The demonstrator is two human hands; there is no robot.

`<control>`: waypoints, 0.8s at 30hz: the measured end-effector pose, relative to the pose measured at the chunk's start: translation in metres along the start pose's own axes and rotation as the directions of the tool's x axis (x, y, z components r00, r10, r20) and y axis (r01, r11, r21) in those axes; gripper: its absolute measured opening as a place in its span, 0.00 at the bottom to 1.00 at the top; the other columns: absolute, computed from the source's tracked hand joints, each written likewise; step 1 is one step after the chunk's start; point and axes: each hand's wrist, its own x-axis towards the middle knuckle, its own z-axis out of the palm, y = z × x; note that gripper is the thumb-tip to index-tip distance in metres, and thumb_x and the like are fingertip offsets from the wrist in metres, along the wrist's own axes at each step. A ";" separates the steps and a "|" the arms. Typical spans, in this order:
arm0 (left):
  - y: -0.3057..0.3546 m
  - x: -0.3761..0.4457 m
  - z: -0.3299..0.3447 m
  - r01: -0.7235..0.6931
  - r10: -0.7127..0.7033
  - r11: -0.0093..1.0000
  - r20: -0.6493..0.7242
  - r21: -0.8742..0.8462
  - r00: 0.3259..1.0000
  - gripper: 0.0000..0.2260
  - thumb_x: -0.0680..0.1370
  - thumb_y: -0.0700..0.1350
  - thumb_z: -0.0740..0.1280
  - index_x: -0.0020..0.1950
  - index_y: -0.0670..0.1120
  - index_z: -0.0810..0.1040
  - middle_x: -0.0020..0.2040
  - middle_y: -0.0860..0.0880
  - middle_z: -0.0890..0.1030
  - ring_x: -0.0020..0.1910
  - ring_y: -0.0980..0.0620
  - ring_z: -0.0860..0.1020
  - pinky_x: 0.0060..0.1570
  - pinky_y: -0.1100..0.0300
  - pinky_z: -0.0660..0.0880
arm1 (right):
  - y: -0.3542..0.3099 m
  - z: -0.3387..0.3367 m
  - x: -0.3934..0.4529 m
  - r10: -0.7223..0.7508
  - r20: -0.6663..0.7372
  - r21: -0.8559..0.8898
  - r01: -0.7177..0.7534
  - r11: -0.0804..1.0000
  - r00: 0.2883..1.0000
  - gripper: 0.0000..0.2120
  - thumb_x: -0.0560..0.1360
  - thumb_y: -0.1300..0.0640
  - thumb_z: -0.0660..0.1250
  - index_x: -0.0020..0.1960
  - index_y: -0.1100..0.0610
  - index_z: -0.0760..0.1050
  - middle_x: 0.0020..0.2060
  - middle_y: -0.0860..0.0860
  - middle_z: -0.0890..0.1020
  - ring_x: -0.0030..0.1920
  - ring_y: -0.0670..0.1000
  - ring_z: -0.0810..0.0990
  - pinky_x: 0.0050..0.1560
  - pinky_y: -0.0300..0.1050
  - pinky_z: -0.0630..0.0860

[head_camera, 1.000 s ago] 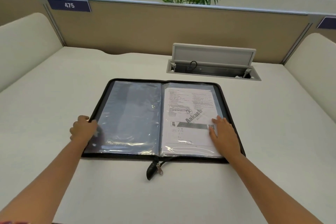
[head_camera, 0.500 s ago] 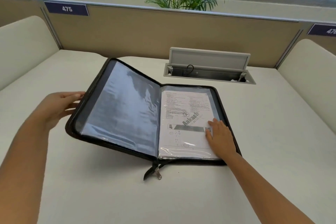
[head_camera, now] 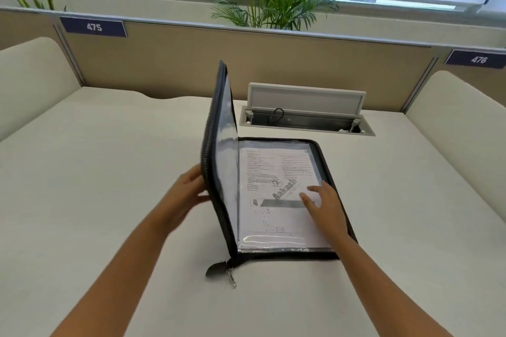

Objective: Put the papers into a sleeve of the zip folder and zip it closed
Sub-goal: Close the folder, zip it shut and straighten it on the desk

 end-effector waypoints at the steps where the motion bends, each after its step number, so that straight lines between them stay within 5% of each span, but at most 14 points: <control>1: -0.004 0.000 0.006 0.023 -0.023 1.000 0.016 0.004 1.000 0.27 0.58 0.57 0.74 0.55 0.51 0.77 0.44 0.55 0.84 0.43 0.58 0.81 0.39 0.63 0.77 | -0.004 0.000 -0.001 -0.009 -0.018 0.027 0.009 1.000 1.000 0.17 0.75 0.44 0.63 0.59 0.50 0.74 0.71 0.53 0.65 0.72 0.51 0.61 0.72 0.57 0.58; 7: -0.019 0.003 0.020 0.097 -0.103 0.993 0.100 0.062 0.990 0.22 0.73 0.60 0.63 0.66 0.59 0.70 0.65 0.56 0.75 0.63 0.57 0.74 0.60 0.50 0.71 | -0.039 -0.014 0.004 0.086 0.084 0.427 -0.114 0.897 0.993 0.19 0.79 0.44 0.54 0.60 0.53 0.75 0.64 0.51 0.74 0.67 0.51 0.69 0.65 0.44 0.62; 11: -0.028 0.005 0.028 0.142 -0.150 0.984 0.069 0.108 0.986 0.12 0.79 0.50 0.59 0.62 0.59 0.73 0.65 0.57 0.74 0.64 0.58 0.72 0.61 0.53 0.71 | -0.042 -0.039 0.020 0.100 0.422 0.790 -0.420 0.447 0.901 0.32 0.75 0.33 0.43 0.59 0.53 0.74 0.59 0.52 0.79 0.62 0.54 0.76 0.67 0.52 0.65; 13: -0.034 0.005 0.032 0.183 -0.192 0.975 0.060 0.127 0.980 0.12 0.79 0.50 0.59 0.62 0.57 0.72 0.64 0.55 0.74 0.65 0.57 0.71 0.62 0.53 0.71 | -0.037 -0.050 0.026 0.052 0.479 0.809 -0.464 0.360 0.876 0.38 0.71 0.29 0.44 0.64 0.55 0.72 0.60 0.55 0.79 0.60 0.55 0.78 0.64 0.52 0.71; 16: -0.041 0.001 0.042 0.214 -0.232 0.960 0.085 0.181 0.969 0.15 0.80 0.49 0.58 0.67 0.53 0.69 0.67 0.55 0.70 0.65 0.58 0.68 0.63 0.56 0.68 | -0.035 -0.067 0.029 0.030 0.505 0.797 -0.480 0.366 0.863 0.44 0.67 0.28 0.47 0.65 0.59 0.73 0.60 0.58 0.79 0.60 0.57 0.78 0.59 0.51 0.75; 20: -0.049 0.000 0.054 0.196 -0.238 0.943 0.131 0.269 0.963 0.18 0.80 0.48 0.56 0.71 0.51 0.64 0.70 0.55 0.67 0.64 0.60 0.65 0.65 0.62 0.62 | -0.027 -0.088 0.034 0.202 0.530 0.656 -0.550 0.517 0.823 0.37 0.67 0.26 0.50 0.43 0.58 0.80 0.36 0.56 0.82 0.37 0.56 0.80 0.38 0.44 0.79; 24: -0.058 0.003 0.058 0.168 -0.234 0.913 0.140 0.372 0.962 0.20 0.81 0.47 0.56 0.72 0.50 0.61 0.72 0.54 0.64 0.65 0.62 0.62 0.63 0.68 0.58 | 0.008 -0.087 0.037 0.420 0.508 0.607 -0.658 0.446 0.752 0.24 0.78 0.42 0.57 0.57 0.61 0.77 0.41 0.54 0.81 0.36 0.52 0.81 0.39 0.45 0.79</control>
